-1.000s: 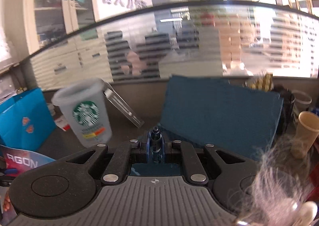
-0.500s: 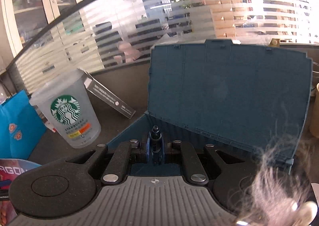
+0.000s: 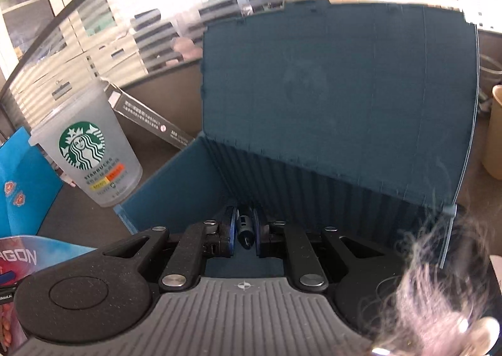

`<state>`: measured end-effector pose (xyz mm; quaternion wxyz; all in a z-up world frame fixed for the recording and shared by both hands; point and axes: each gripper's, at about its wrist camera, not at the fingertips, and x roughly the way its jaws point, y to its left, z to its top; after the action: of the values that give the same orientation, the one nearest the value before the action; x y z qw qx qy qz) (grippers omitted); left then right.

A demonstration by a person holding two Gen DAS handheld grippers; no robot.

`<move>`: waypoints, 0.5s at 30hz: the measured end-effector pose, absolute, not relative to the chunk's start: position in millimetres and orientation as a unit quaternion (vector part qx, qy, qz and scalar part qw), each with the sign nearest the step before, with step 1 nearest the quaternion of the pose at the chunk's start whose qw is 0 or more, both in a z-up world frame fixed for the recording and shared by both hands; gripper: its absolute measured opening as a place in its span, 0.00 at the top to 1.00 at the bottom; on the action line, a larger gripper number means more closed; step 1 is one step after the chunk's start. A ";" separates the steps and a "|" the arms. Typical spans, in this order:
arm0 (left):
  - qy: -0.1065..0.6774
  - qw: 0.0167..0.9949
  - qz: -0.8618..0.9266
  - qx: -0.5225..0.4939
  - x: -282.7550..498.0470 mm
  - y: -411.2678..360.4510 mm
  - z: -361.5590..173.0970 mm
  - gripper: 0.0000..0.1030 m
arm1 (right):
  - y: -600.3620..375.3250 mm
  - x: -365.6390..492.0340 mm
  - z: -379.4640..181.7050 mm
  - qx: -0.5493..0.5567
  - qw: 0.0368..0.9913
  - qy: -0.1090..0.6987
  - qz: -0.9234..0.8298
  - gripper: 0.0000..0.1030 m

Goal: Organize rigid objects
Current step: 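Lift the pens with the right gripper and carry them over the teal box, then lower the pens into the teal box and open the right gripper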

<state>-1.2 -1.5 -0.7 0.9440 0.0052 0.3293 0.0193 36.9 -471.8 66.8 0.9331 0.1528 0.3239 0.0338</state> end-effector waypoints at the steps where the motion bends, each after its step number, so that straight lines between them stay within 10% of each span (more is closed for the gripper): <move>1: 0.329 0.944 0.019 0.005 -1.3 -1.4 -0.8 0.00 | -471.8 37.0 65.7 0.152 0.932 0.326 0.034 0.89; 15: 0.329 0.944 0.019 0.005 -1.2 -1.5 -0.7 0.00 | -472.6 46.9 56.0 0.131 0.919 0.372 0.020 0.81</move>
<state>-1.2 -1.5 -0.7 0.9440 0.0052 0.3293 0.0194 46.9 -472.6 56.0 0.9188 0.1312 0.3718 0.0196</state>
